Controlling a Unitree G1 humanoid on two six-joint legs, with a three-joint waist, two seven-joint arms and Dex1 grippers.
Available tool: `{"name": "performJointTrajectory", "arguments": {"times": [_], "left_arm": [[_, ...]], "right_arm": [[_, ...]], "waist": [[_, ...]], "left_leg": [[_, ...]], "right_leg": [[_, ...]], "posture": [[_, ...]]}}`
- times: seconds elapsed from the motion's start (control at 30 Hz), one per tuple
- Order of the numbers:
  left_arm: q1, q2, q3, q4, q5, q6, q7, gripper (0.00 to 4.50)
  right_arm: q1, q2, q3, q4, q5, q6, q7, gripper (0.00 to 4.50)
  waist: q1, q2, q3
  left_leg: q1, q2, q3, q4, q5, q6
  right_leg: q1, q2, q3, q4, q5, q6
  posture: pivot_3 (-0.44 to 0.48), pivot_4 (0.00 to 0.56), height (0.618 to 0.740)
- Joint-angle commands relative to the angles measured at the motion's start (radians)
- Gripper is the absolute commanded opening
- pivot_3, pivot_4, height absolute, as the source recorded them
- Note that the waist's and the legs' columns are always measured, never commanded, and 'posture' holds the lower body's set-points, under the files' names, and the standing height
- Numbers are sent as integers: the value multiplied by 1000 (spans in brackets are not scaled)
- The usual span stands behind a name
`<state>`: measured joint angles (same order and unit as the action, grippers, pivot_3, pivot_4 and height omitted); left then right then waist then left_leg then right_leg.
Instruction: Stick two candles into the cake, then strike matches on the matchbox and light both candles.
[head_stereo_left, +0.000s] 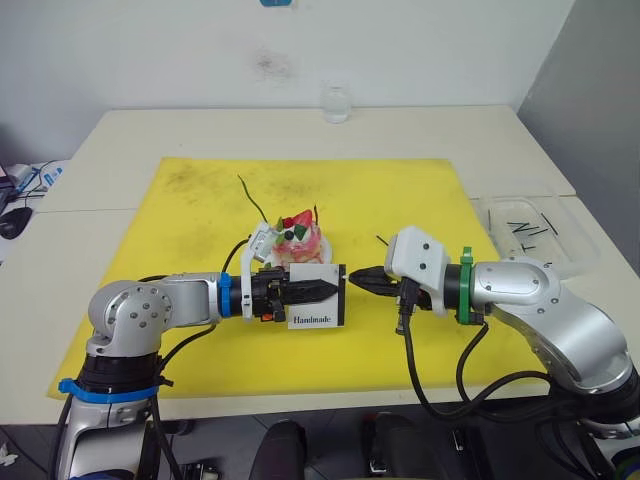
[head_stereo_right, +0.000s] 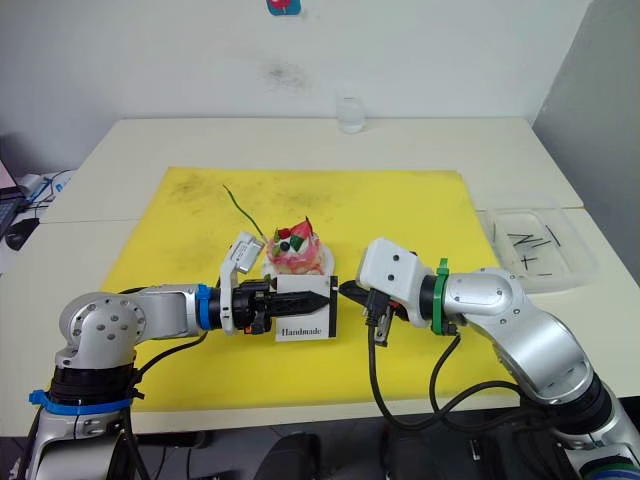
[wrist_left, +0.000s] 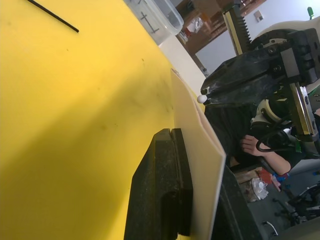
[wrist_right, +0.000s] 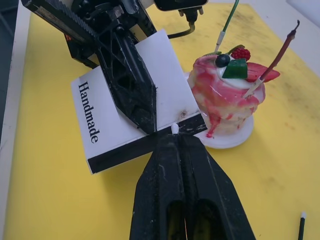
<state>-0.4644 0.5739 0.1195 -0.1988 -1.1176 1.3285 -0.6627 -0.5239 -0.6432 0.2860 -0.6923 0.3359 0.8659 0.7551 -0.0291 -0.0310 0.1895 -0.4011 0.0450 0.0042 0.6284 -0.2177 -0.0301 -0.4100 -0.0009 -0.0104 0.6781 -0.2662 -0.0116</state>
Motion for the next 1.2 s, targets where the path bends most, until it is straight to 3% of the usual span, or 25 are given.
{"name": "performJointTrajectory", "arguments": {"times": [0.03,1.2], "left_arm": [[-2,0,10,-28,-9,-8,3,0],[19,25,-37,-92,14,-54,-52,0]], "right_arm": [[-9,2,14,-5,-13,-30,-7,36],[7,-5,116,103,-159,-148,6,36]], "waist": [[0,0,0],[0,0,0]], "left_leg": [[0,0,0,0,0,0],[0,0,0,0,0,0]], "right_leg": [[0,0,0,0,0,0],[0,0,0,0,0,0]], "posture": [[0,150,740],[0,150,740]]}}
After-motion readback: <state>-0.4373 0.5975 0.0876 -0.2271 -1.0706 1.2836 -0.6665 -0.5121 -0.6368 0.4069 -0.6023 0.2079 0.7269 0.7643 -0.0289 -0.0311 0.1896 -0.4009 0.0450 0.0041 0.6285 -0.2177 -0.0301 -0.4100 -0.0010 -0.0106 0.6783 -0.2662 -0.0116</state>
